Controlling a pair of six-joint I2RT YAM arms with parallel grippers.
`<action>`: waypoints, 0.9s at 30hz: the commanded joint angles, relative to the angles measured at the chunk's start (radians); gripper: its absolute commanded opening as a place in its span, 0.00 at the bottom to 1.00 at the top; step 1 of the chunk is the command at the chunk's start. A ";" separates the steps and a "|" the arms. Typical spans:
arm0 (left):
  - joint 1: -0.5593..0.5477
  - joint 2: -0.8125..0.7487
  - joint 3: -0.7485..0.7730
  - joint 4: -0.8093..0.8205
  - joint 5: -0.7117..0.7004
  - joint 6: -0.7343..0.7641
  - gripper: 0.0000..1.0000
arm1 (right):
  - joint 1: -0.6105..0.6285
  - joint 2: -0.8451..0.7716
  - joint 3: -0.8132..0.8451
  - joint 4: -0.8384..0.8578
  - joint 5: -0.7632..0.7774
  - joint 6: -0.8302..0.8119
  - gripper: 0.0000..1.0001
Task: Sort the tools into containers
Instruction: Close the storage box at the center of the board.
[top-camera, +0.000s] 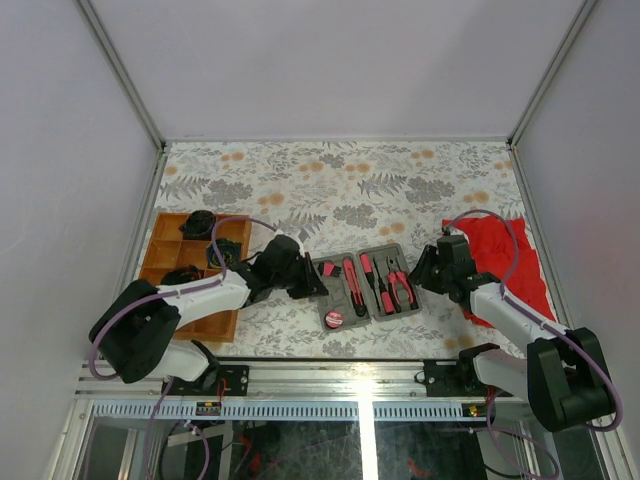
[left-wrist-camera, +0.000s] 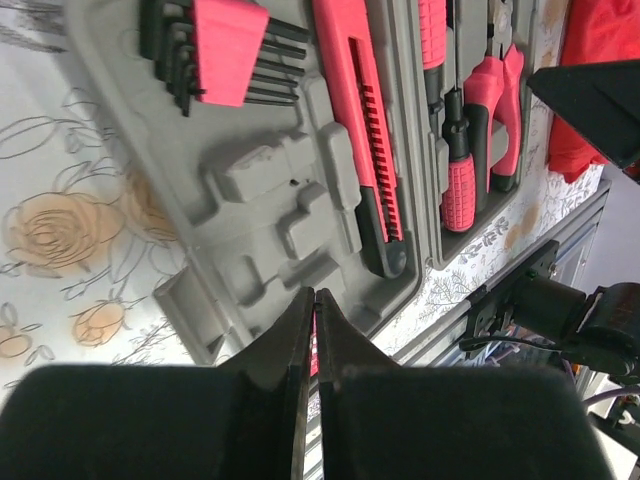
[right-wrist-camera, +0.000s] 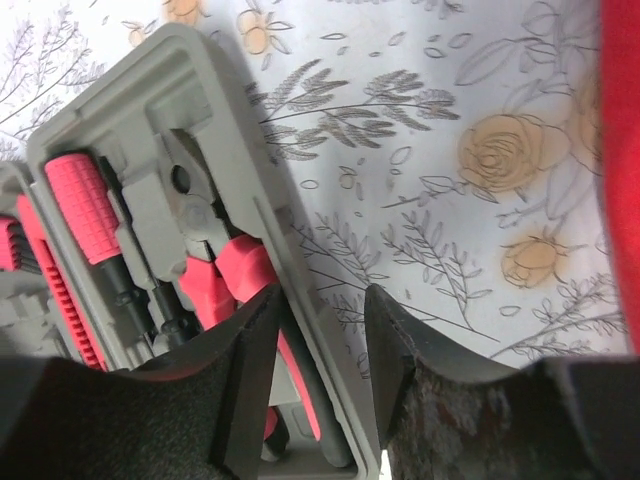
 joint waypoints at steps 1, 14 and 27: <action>-0.027 0.056 0.061 0.071 -0.020 0.001 0.00 | -0.009 0.020 0.003 0.103 -0.158 -0.083 0.45; -0.077 0.221 0.130 0.109 -0.013 0.000 0.00 | -0.009 0.009 0.008 0.199 -0.482 -0.104 0.32; -0.080 0.268 0.123 0.132 -0.007 -0.003 0.00 | -0.009 -0.046 0.046 0.081 -0.315 -0.063 0.48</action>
